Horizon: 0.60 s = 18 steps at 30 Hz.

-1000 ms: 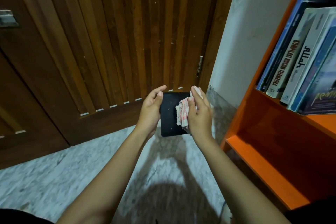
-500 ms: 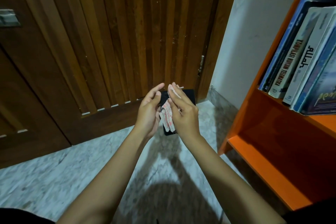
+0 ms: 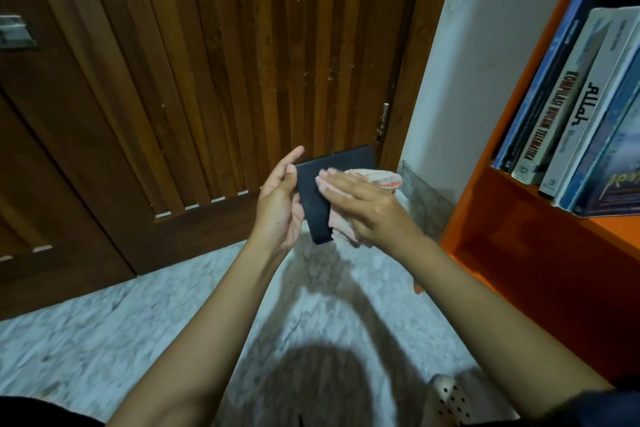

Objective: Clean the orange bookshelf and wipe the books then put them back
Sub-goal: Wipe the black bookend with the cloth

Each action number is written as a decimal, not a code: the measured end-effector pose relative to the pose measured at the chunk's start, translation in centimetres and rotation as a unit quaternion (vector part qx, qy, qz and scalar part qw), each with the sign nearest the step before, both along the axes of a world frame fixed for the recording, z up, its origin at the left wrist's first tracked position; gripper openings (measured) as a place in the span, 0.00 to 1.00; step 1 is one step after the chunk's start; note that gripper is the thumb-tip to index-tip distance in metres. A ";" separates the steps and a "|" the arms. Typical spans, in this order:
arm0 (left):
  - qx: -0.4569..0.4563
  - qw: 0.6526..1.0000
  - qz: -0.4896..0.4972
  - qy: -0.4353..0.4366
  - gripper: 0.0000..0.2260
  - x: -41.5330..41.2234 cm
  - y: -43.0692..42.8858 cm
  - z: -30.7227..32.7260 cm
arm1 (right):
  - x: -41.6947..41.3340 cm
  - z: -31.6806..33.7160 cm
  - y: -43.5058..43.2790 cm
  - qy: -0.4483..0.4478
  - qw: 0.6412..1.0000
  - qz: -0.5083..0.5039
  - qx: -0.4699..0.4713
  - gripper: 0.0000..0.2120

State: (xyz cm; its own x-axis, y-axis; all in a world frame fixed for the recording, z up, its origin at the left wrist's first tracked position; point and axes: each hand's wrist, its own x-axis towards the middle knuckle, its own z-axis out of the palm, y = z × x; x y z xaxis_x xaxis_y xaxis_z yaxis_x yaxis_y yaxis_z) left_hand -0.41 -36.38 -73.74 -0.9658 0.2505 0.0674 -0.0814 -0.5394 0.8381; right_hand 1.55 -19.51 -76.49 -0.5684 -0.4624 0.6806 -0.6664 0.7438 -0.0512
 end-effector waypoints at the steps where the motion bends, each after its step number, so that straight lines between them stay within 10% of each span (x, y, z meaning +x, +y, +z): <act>1: -0.009 1.000 0.006 0.010 0.15 0.0 0.3 0.1 | -0.1 0.2 0.3 0.000 0.999 -0.021 -0.042 0.20; 11: -0.037 0.997 0.061 0.028 0.13 0.4 2.9 -0.5 | 0.7 -1.5 -2.0 -0.070 0.847 -0.214 -0.481 0.17; 18: -0.052 0.996 0.067 -0.010 0.13 -0.4 2.3 -0.9 | 0.7 -2.7 -5.6 -0.067 0.931 -0.118 -0.338 0.20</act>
State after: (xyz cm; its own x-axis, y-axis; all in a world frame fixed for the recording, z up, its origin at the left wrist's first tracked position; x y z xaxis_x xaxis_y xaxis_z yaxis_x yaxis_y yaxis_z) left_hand -0.81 -34.13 -74.61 -0.9919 0.1235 0.0279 -0.0320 -0.4575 0.8886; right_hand 2.25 -25.13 -79.22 -0.7005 0.1945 0.6867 -0.4428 0.6361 -0.6319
